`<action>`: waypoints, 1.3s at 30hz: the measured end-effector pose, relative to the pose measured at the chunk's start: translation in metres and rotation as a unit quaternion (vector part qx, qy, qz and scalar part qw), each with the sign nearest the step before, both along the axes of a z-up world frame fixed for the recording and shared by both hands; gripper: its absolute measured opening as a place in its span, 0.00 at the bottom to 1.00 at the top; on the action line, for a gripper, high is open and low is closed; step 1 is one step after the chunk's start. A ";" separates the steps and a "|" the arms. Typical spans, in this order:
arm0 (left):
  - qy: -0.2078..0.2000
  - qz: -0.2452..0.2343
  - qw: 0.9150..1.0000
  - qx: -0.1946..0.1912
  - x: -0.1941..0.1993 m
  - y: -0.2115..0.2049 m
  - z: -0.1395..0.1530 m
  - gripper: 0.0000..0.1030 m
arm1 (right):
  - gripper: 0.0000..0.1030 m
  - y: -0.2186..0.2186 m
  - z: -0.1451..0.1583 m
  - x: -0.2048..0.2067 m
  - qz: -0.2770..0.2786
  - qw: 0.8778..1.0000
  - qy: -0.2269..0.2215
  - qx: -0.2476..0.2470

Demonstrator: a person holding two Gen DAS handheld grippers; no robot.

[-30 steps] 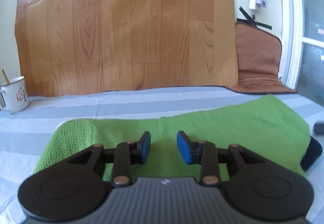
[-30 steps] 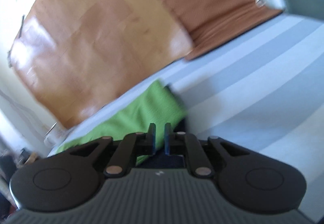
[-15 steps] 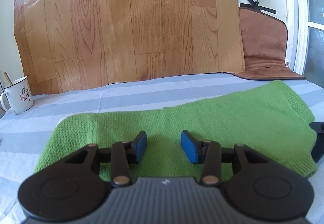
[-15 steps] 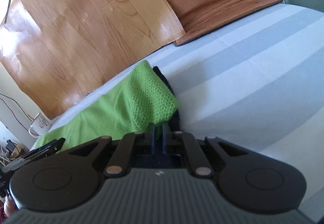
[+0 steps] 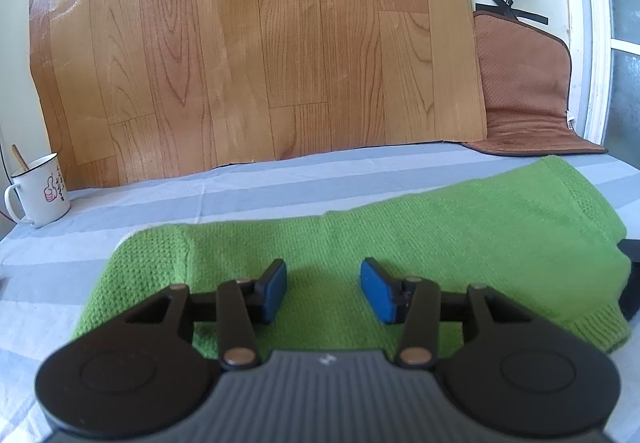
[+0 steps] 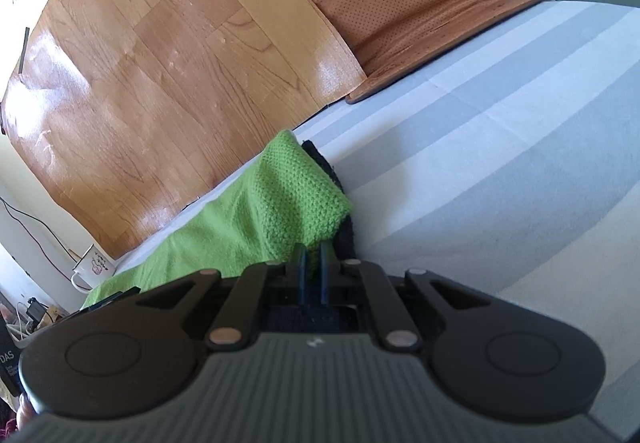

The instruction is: Fold small clothes

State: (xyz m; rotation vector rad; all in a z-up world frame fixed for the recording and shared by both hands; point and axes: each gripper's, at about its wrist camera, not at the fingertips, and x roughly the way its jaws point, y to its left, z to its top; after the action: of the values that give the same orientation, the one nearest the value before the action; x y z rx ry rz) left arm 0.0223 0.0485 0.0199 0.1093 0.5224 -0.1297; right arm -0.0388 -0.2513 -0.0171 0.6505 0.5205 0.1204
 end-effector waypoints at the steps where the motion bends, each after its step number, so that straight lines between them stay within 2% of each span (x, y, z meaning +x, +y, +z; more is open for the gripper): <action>1: 0.000 0.000 1.000 0.000 0.000 0.000 0.000 0.42 | 0.09 -0.001 0.000 0.000 -0.001 1.000 -0.001 0.003; 5: 0.000 0.003 1.000 0.000 0.000 0.001 0.000 0.44 | 0.11 -0.006 -0.001 -0.006 -0.006 1.000 -0.012 0.019; 8: 0.000 0.006 1.000 0.000 0.000 0.001 0.000 0.48 | 0.20 -0.007 0.001 -0.017 -0.028 0.999 -0.035 0.022; 10: 0.000 0.009 1.000 0.000 0.000 0.001 0.000 0.52 | 0.47 -0.010 0.000 -0.021 -0.051 0.998 -0.038 0.026; 12: -0.001 0.011 1.000 0.001 0.000 0.001 -0.001 0.53 | 0.49 -0.016 -0.003 -0.022 -0.072 0.996 -0.035 0.043; 16: -0.002 0.010 1.000 -0.001 0.000 0.002 -0.001 0.55 | 0.50 -0.028 -0.009 -0.023 -0.075 0.993 -0.030 0.091; 21: -0.001 0.009 1.000 -0.003 0.000 0.003 -0.001 0.55 | 0.59 -0.019 -0.001 -0.013 -0.054 0.996 -0.011 0.074; 25: -0.001 0.007 1.000 -0.005 0.001 0.004 -0.001 0.55 | 0.58 -0.015 0.003 0.005 -0.032 0.997 0.023 0.070; 27: -0.001 0.007 1.000 -0.007 0.001 0.004 -0.001 0.55 | 0.56 -0.013 0.002 0.014 -0.017 0.996 0.034 0.085; 29: -0.001 0.006 1.000 -0.010 0.000 0.005 -0.001 0.55 | 0.49 -0.005 0.003 0.024 0.007 0.995 0.048 0.081; 31: -0.001 0.005 1.000 -0.014 0.000 0.006 0.000 0.55 | 0.25 0.001 0.001 0.031 0.014 0.994 0.066 0.087; 33: -0.002 0.003 1.000 -0.019 -0.001 0.008 0.000 0.55 | 0.22 0.000 -0.001 0.030 0.002 0.991 0.077 0.110; 34: -0.004 0.000 1.000 -0.024 -0.001 0.010 0.000 0.54 | 0.21 0.002 0.005 0.028 -0.002 0.992 0.075 0.103; 36: -0.009 -0.005 0.999 -0.048 -0.003 0.018 0.004 0.54 | 0.20 0.015 0.029 0.022 0.006 0.996 0.045 0.074; 38: -0.017 -0.004 0.994 -0.106 -0.005 0.037 0.012 0.54 | 0.20 0.036 0.059 0.018 0.032 0.999 0.004 0.043; 39: -0.022 0.002 0.989 -0.146 -0.005 0.051 0.017 0.54 | 0.20 0.051 0.075 0.017 0.050 0.998 -0.016 0.020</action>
State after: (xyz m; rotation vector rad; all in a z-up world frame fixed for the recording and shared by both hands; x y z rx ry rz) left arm 0.0172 0.0992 0.0365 -0.1740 0.4540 -0.1978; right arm -0.0218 -0.1998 0.0581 0.6603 0.5214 0.2354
